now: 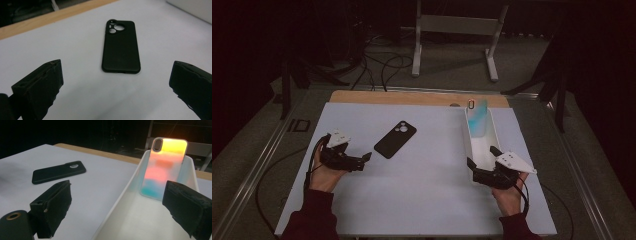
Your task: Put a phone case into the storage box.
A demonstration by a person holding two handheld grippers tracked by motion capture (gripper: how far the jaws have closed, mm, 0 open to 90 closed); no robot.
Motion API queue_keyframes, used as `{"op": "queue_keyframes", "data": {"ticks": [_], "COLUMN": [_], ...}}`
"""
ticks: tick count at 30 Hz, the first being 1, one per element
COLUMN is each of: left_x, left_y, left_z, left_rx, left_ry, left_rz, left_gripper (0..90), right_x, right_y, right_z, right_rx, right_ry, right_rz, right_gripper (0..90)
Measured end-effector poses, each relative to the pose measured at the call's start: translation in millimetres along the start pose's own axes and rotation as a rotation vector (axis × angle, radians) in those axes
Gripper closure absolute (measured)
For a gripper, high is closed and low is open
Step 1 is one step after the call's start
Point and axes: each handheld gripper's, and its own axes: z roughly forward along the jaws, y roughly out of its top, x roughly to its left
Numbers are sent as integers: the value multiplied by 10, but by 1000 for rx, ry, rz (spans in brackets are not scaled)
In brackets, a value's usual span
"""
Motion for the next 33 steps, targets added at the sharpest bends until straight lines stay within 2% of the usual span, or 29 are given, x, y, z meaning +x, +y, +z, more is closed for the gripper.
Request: {"op": "queue_keyframes", "data": {"ticks": [9, 14, 21, 24, 30, 33], "left_x": [23, 62, 105, 106, 99, 103], "left_y": [226, 315, 358, 376, 389, 369], "left_z": [267, 456, 656, 783, 937, 1027], "left_rx": [50, 105, 129, 162, 192, 199], "left_ry": [-6, 2, -13, -19, -32, -48], "left_rz": [22, 29, 18, 24, 21, -1], "left_gripper": [0, 0, 0, 0, 0, 0], "right_x": [7, 16, 13, 21, 31, 30], "right_y": [-1, 3, 12, 13, 16, 15], "right_z": [4, 6, -1, 4, 8, 8], "right_rx": [2, 0, -5, -2, -3, -4], "right_ry": [5, 7, 7, 8, 12, 12], "right_rz": [0, -2, 1, 1, -1, -1], "right_gripper": [81, 81, 81, 81, 81, 81]}}
